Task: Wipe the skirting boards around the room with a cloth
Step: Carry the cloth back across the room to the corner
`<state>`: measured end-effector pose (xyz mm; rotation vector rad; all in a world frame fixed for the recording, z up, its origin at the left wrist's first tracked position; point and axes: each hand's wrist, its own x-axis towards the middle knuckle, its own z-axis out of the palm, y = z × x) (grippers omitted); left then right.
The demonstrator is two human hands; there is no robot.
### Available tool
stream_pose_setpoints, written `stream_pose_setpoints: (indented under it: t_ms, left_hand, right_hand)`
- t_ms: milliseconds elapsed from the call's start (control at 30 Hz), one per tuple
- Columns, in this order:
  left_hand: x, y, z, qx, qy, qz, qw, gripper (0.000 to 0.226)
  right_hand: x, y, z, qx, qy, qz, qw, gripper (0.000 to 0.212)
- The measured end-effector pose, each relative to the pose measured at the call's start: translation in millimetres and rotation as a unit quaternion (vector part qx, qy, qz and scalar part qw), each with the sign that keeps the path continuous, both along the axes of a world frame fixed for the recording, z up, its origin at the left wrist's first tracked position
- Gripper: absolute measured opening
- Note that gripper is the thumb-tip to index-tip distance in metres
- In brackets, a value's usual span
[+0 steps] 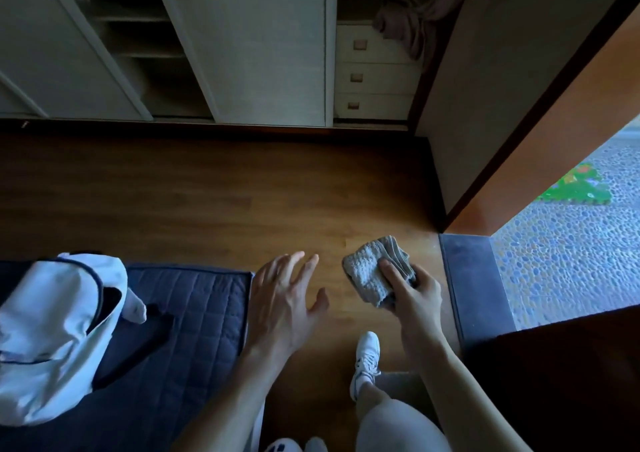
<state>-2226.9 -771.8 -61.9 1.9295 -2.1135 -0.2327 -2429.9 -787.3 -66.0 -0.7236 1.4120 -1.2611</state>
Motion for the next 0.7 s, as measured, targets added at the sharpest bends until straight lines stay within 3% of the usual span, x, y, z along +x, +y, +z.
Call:
stream_pose_setpoints:
  t_ms: [367, 700]
  left_hand:
    - [-52.5, -183.5, 14.3, -0.012, -0.023, 0.062, 0.998, 0.056]
    - [-52.2, -284.0, 13.1, -0.023, -0.031, 0.097, 0.995, 0.051]
  right_hand:
    - [-49.6, -208.0, 10.2, -0.01, 0.029, 0.038, 0.999, 0.02]
    - [-43.0, -323.0, -3.8, 0.009, 0.052, 0.085, 0.995, 0.031]
